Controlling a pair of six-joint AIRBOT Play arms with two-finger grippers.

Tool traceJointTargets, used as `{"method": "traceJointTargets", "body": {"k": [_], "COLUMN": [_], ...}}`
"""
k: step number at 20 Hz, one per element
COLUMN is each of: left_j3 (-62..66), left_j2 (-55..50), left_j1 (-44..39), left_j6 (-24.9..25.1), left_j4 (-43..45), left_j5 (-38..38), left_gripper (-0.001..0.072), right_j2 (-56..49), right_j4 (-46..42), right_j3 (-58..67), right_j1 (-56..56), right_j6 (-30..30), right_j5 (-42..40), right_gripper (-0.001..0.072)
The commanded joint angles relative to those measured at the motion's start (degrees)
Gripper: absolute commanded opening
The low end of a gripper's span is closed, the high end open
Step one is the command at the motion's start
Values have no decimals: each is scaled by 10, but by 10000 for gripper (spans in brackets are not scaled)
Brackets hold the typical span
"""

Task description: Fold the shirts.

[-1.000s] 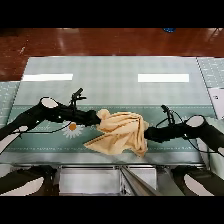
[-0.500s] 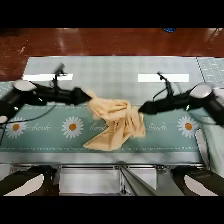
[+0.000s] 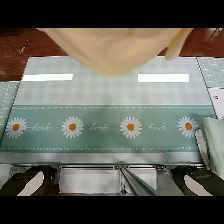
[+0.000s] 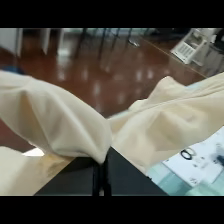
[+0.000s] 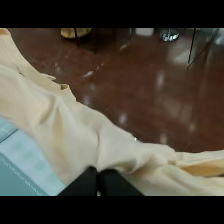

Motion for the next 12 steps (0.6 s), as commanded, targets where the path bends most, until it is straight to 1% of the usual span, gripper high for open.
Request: {"method": "traceJointTargets", "body": {"k": [1,4,5,7,9,10,11,12], "left_j3": [85,82,73,30,-51,-112,-179,-259], "left_j2": [51,88,99,126,158,177,194,211], "left_j1": [10,10,10,7,7,7,7,7], "left_j6": [-24,-70,-78,-93,-100,-113,-115,-112], "left_j4": [82,144,148,147,148,147,147,147], "left_j5": [-66,-168,-189,-196,-211,-212,-212,-211], "left_gripper": [21,21,21,21,21,21,21,21], "right_j2": [48,89,99,102,101,101,101,99], "right_j4": [-34,-73,-85,-96,-99,-103,-94,-65], "right_j3": [72,72,72,72,37,1,-46,-106], "right_j1": [1,1,1,1,1,1,2,2], "right_j6": [11,9,10,18,25,36,43,41], "right_j5": [12,21,24,51,88,106,108,94], "right_gripper": [17,17,17,17,17,17,17,17]}}
